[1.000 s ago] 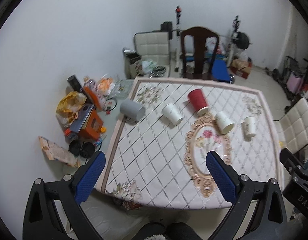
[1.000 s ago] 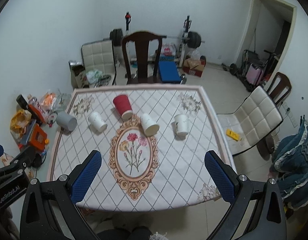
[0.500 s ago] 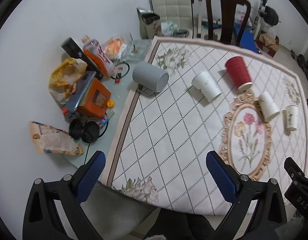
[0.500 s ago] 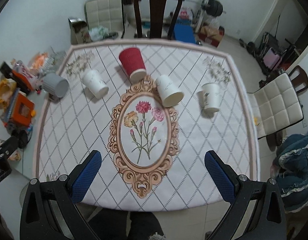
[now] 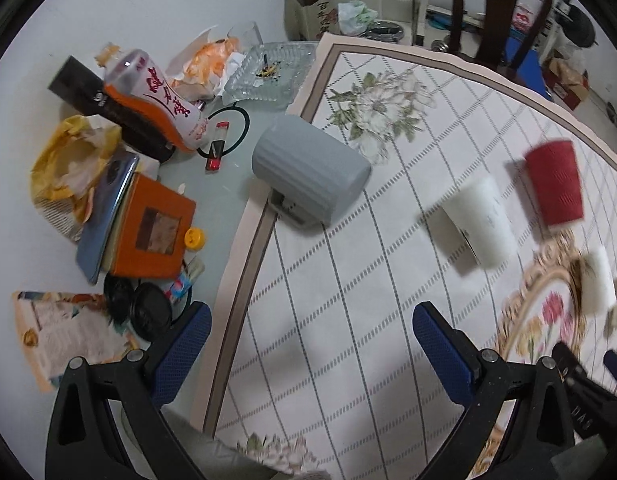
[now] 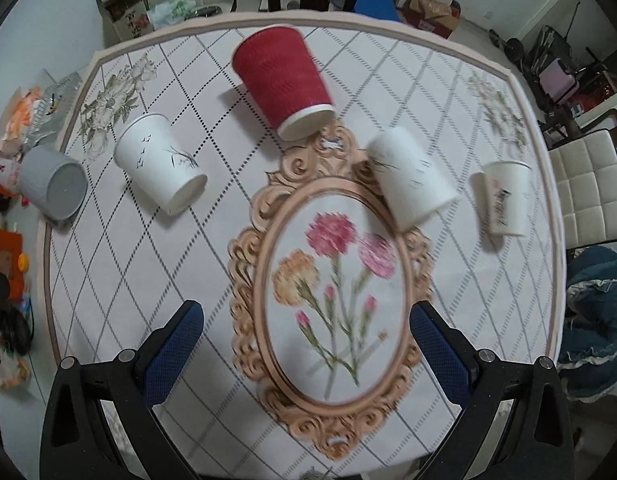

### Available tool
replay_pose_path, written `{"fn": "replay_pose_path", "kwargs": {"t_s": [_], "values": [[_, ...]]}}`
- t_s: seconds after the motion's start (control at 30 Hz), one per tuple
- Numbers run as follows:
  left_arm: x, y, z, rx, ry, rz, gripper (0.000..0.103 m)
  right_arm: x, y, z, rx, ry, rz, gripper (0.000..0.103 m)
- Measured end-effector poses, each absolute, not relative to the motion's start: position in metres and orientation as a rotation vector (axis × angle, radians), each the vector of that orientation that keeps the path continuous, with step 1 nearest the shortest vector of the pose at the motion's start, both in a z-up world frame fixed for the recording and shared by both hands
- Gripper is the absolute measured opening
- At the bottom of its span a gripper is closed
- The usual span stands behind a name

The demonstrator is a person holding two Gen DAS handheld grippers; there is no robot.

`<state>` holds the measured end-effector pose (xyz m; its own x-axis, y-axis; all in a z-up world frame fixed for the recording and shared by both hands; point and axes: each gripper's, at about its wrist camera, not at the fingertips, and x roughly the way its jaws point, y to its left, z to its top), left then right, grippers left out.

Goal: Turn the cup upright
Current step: 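Reach the left tool to the grey ribbed mug lying on its side and grasp it, then lift the grey mug with the left tool and rotate it rim-up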

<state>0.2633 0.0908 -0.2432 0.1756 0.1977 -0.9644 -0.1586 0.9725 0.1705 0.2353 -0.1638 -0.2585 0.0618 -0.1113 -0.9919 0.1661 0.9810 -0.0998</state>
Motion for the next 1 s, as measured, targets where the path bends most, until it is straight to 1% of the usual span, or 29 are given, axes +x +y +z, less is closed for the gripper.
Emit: {"fn": "replay_pose_path", "kwargs": {"t_s": [0.1, 0.13, 0.3, 0.63, 0.8, 0.83, 0.87, 1.0], "values": [[0.285, 0.108, -0.255, -0.016, 1.386, 0.283, 0.103, 0.253, -0.151, -0.275, 0.039, 1.517, -0.206, 0.103], [0.291, 0.114, -0.258, -0.049, 1.439, 0.285, 0.103, 0.258, -0.147, -0.28, 0.036, 1.523, -0.204, 0.103], [0.321, 0.153, -0.282, -0.237, 1.494, 0.391, 0.103, 0.282, -0.13, -0.304, 0.058, 1.546, -0.211, 0.103], [0.369, 0.186, -0.341, -0.575, 1.513, 0.391, 0.102, 0.32, -0.108, -0.326, 0.059, 1.522, -0.282, 0.103], [0.385, 0.184, -0.357, -0.608, 1.532, 0.363, 0.102, 0.332, -0.104, -0.325, 0.046, 1.512, -0.305, 0.103], [0.388, 0.183, -0.357, -0.607, 1.526, 0.348, 0.096, 0.332, -0.104, -0.324, 0.046, 1.511, -0.308, 0.103], [0.391, 0.18, -0.357, -0.596, 1.518, 0.325, 0.094, 0.333, -0.104, -0.323, 0.046, 1.509, -0.313, 0.103], [0.402, 0.163, -0.352, -0.416, 1.498, 0.281, 0.094, 0.331, -0.107, -0.321, 0.05, 1.506, -0.332, 0.103]]}}
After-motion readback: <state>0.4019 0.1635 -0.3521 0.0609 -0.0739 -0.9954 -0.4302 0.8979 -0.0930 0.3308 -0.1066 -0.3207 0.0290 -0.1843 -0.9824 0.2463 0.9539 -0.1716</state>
